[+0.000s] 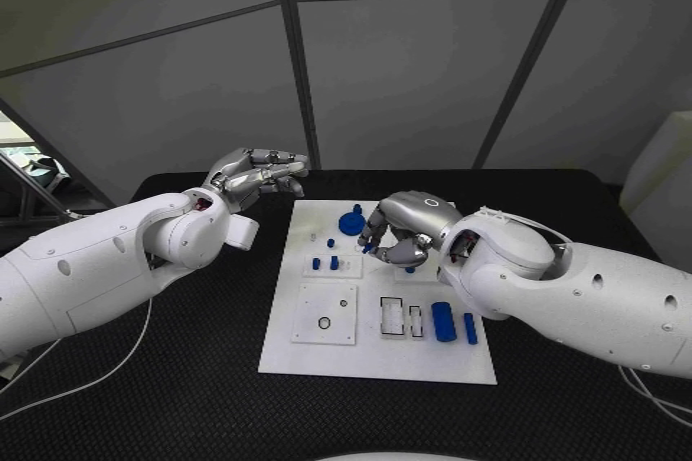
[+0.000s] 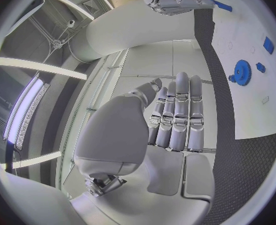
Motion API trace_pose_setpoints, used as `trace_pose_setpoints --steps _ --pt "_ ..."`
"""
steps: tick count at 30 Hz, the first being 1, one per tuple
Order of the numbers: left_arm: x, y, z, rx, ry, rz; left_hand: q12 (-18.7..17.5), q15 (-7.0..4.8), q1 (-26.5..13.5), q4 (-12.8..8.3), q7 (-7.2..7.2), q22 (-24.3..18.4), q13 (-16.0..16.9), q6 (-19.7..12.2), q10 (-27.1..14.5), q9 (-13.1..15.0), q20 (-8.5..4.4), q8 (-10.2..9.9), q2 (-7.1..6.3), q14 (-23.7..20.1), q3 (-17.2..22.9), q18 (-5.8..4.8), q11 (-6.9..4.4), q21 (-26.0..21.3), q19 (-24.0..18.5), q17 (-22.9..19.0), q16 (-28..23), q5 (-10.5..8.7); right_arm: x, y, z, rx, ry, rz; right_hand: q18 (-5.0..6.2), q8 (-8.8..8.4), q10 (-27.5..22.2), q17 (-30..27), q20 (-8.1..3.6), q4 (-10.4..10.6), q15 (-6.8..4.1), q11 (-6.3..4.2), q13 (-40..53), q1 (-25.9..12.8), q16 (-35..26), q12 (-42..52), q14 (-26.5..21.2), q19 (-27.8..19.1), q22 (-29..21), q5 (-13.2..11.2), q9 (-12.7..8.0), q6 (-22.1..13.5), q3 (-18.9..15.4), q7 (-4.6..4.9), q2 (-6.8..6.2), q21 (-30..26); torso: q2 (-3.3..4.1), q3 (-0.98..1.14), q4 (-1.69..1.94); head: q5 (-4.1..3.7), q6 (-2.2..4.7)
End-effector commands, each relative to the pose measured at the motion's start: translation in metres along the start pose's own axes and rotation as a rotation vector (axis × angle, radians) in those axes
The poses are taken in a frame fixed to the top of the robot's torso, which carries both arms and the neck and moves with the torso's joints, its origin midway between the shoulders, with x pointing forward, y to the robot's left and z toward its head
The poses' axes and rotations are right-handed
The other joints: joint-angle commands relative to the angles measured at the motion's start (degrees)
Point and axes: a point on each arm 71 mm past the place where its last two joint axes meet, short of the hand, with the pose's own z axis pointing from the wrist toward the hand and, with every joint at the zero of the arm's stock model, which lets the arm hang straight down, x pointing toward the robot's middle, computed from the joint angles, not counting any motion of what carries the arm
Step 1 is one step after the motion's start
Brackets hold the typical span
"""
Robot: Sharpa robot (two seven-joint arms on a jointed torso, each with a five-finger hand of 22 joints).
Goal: Assemble the parts on the task board
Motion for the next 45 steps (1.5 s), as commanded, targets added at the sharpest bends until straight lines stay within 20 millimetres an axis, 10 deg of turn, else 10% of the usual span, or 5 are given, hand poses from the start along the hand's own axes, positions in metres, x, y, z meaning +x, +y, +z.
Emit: trace_pose_setpoints --steps 1,45 --pt "0.002 -0.001 0.001 0.007 0.007 -0.008 -0.3 -0.05 0.7 -0.4 0.12 -0.1 -0.1 -0.1 -0.5 0.1 0.23 -0.4 0.05 0.3 0.0 0.14 0.04 -0.3 0.2 0.0 -0.4 0.35 0.013 0.006 0.002 -0.031 0.042 0.017 -0.49 0.21 0.4 -0.1 -0.54 0.0 -0.53 0.08 -0.1 -0.5 0.3 -0.3 1.7 2.8 8.6 -0.2 0.1 0.3 0.4 0.00 0.09 0.1 0.02 0.00 -0.05 0.57 -0.38" --pt "0.008 0.001 0.004 0.003 0.026 -0.015 -0.3 -0.02 0.6 -0.4 0.12 -0.1 -0.1 -0.1 -0.5 0.1 0.25 -0.4 0.08 0.3 -0.1 0.12 0.06 -0.3 0.2 -0.1 -0.6 0.33 0.071 0.021 0.010 -0.051 0.190 0.039 -0.40 -0.10 0.1 -0.3 -0.52 0.2 -0.48 0.17 -0.2 -1.1 0.2 -0.4 1.6 2.6 8.3 -0.4 0.1 0.1 0.6 0.06 0.05 -0.2 -0.02 0.04 -0.09 3.33 -2.46"
